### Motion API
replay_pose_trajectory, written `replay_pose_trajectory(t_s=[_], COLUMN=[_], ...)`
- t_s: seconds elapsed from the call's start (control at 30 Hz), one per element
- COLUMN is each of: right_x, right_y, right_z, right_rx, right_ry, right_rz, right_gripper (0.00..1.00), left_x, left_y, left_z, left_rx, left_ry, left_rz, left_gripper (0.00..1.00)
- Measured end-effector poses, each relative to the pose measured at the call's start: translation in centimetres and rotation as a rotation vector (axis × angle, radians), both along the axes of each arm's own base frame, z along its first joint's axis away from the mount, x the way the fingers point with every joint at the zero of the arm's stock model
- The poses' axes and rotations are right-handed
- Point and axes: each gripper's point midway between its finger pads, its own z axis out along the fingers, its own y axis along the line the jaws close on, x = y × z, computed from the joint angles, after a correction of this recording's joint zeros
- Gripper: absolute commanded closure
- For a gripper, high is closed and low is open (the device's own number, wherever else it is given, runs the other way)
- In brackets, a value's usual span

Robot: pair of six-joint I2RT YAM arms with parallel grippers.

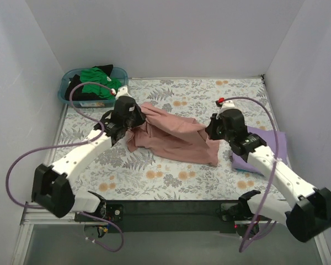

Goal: Fold and stack the t-shirts
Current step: Flatten the tshirt out

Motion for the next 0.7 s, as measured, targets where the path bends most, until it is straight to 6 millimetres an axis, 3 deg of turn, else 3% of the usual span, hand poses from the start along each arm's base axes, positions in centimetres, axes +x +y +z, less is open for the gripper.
replay_pose_trajectory(t_s=[0.1,0.2,0.23,0.33,0.4,0.53,0.6,0.7], right_x=[-1.1,-2.9,-4.2,-7.9,-11.3,-17.7,-19.4,-20.2], right_y=[0.0,-0.2,-0.4,-0.7,-1.0,-1.9,-2.2,-2.7], right_z=[7.6,15.2,18.4,25.4,30.7,37.6,39.3,40.6], right_rx=[0.095,0.18,0.216,0.302,0.367,0.451,0.467,0.473], right_ry=[-0.178,-0.337,-0.406,-0.553,-0.668,-0.847,-0.894,-0.924], right_rz=[0.038,0.082,0.11,0.194,0.276,0.417,0.451,0.448], right_gripper=[0.99,0.99,0.99,0.99,0.99,0.99,0.99,0.99], left_x=[-2.0,-5.2,-6.5,-10.4,-14.2,-21.0,-24.1,-26.3], left_y=[0.0,0.2,0.3,0.5,0.8,1.9,2.8,3.4], left_z=[7.0,13.9,16.1,22.7,28.1,35.8,38.6,40.2], left_rx=[-0.103,-0.213,-0.249,-0.353,-0.431,-0.529,-0.557,-0.571], left_ry=[-0.155,-0.315,-0.364,-0.515,-0.642,-0.854,-0.946,-1.005], left_rz=[-0.043,-0.11,-0.142,-0.246,-0.345,-0.508,-0.569,-0.614], left_gripper=[1.0,1.0,1.0,1.0,1.0,1.0,1.0,1.0])
